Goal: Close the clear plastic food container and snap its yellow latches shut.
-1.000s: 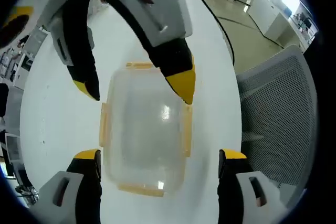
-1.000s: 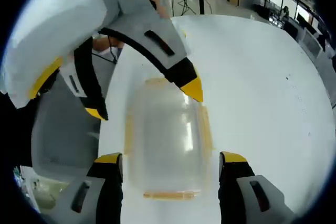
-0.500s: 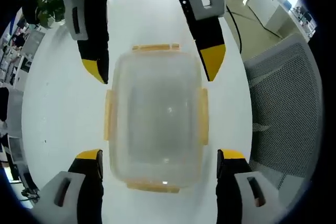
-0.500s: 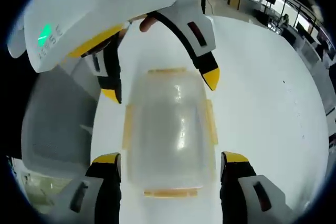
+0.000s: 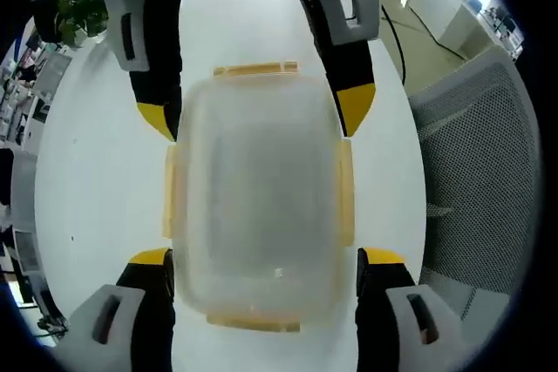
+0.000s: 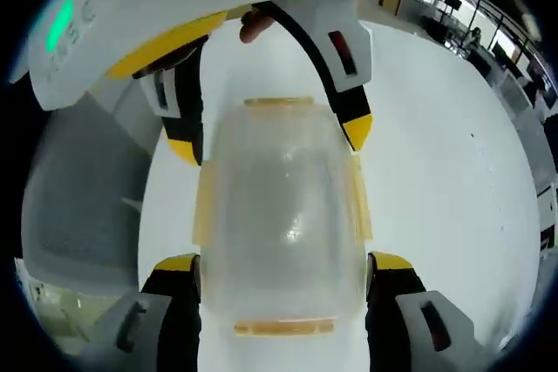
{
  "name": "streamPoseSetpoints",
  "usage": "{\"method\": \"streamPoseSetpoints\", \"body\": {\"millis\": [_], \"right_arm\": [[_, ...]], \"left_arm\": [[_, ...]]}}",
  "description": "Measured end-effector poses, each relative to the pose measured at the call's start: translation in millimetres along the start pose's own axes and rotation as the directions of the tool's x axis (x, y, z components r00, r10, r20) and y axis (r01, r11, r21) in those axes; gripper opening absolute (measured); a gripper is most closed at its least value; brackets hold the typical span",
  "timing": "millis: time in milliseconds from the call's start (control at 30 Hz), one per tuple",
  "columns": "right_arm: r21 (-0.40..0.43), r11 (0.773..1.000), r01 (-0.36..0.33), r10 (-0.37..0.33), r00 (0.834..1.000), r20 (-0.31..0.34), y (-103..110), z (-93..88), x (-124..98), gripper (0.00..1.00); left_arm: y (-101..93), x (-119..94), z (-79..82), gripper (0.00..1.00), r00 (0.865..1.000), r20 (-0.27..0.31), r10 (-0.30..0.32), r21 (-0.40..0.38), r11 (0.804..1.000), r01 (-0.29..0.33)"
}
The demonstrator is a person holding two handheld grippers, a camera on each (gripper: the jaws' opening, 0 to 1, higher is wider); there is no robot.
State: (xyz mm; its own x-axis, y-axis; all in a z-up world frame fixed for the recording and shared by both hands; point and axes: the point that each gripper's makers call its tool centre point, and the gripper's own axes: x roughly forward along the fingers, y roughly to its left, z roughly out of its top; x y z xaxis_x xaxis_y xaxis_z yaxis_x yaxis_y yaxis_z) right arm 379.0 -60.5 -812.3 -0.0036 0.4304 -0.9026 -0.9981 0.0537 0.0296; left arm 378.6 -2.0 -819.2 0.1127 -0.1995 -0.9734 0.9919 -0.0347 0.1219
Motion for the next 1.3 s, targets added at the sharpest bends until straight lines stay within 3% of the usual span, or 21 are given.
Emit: {"method": "streamPoseSetpoints", "body": {"millis": [100,233,1300], "right_arm": [[0.005,1.0,-0.003,0.003,1.0,0.002,-0.3,-0.8,0.9,0.78],[0.004,1.0,-0.002,0.002,1.0,0.021,-1.3,-0.8,1.9,0.77],[0.004,1.0,-0.005,0.005,1.0,-0.019,-1.0,-0.6,6.1,0.79]], "left_arm": [[8.7,0.5,-1.1,0.79,0.999,-0.012,0.043,0.015,0.999,-0.043],[5.0,2.1,-0.5,0.78,0.999,-0.009,0.034,-0.002,0.999,-0.034],[5.2,2.5,1.2,0.77,0.999,0.035,0.041,-0.018,0.999,-0.04]]}}
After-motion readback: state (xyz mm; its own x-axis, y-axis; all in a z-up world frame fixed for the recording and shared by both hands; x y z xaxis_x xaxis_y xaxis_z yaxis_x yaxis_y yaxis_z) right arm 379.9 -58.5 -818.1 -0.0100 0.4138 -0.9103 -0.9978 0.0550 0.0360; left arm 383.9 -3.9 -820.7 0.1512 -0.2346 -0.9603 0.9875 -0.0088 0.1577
